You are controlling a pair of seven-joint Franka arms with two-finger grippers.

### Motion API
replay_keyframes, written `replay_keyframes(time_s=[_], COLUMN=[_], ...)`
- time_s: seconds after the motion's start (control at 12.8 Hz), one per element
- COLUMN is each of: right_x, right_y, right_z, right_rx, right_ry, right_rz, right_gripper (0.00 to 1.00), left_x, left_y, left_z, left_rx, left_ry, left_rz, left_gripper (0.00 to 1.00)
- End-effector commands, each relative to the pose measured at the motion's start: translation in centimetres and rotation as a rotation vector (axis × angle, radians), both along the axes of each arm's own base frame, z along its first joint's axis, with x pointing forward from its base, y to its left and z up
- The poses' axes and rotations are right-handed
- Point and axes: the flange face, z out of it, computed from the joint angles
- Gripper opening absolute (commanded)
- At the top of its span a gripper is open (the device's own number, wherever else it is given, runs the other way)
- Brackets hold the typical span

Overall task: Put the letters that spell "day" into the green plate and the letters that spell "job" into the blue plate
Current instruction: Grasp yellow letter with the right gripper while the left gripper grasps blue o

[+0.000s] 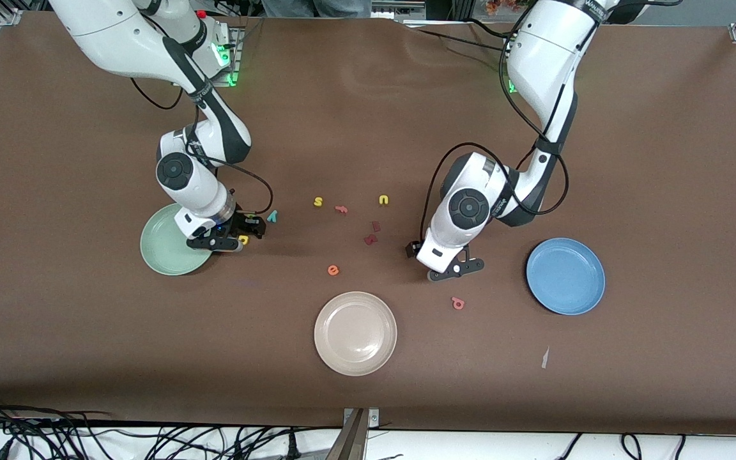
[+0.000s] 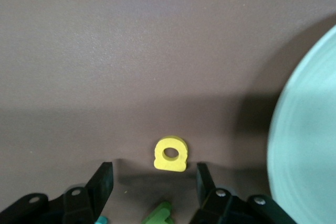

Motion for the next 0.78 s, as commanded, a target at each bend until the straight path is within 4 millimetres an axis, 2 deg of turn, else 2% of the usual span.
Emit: replay_keyframes(time_s=[0.0,0.31,0.7], right_x=[0.0,0.3,0.4], right_y=[-0.3,-1.1,-1.5], right_z=[-0.8,-0.9,-1.0], right_rx=[-0.017,-0.028,-0.034], right_ry=[-0.013,-0.016,-0.014], right_rz=[0.018,0.021,0.02], right_gripper=[0.7,0.53,0.4], left_x=[-0.6,-0.9,-0.7], left_y=[-0.7,-1.0,-1.1], left_z=[-1.3,-1.9,-1.9], left_rx=[0.002,0.014,0.013], left_ry=[-0.007,-0.003,-0.006], left_rz=[0.014,0.0,-0.002], left_gripper=[0.94,0.79,0.49])
